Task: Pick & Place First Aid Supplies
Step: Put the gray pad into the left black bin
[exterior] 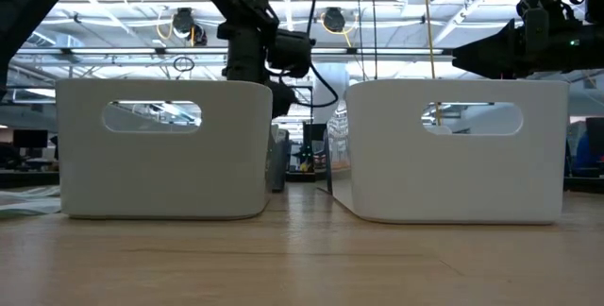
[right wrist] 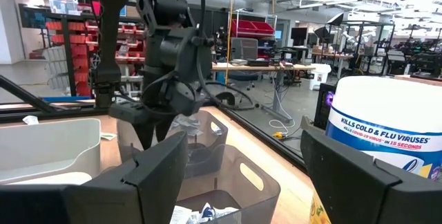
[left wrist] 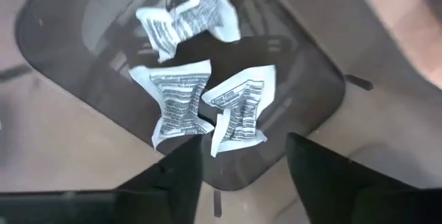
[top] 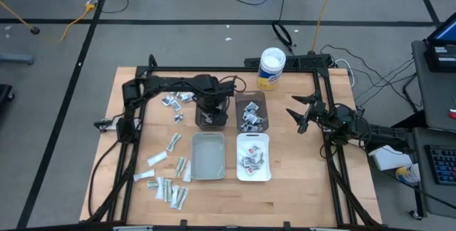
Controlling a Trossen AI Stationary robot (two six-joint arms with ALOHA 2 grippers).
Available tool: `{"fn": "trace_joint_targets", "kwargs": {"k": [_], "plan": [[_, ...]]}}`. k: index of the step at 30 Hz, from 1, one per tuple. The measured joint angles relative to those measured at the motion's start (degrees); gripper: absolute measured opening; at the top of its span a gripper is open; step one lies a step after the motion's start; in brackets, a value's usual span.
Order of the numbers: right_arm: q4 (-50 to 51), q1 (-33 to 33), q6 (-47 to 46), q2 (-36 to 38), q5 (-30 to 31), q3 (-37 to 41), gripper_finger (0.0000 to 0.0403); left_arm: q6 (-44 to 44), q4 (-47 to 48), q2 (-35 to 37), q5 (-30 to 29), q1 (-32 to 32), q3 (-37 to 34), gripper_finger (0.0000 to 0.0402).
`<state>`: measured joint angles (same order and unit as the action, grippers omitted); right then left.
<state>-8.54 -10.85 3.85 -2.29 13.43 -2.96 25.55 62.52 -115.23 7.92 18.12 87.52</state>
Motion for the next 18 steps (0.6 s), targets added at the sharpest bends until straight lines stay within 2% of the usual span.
{"fn": "trace_joint_targets", "kwargs": {"k": [4, 8, 18], "plan": [[0.0, 0.0, 0.0, 0.0, 0.0, 0.0, 0.0277, -3.8, 0.2, 2.1, 0.1, 0.8, 0.1, 0.0256], [0.1, 0.0, 0.0, 0.0, 0.0, 0.0, 0.0278, -7.9, 2.0, 4.4, 0.1, 1.1, 0.1, 0.0281], [0.1, 0.0, 0.0, 0.0, 0.0, 0.0, 0.0277, -24.8, 11.2, 8.6, -4.5, 0.1, 0.1, 0.0294]]}}
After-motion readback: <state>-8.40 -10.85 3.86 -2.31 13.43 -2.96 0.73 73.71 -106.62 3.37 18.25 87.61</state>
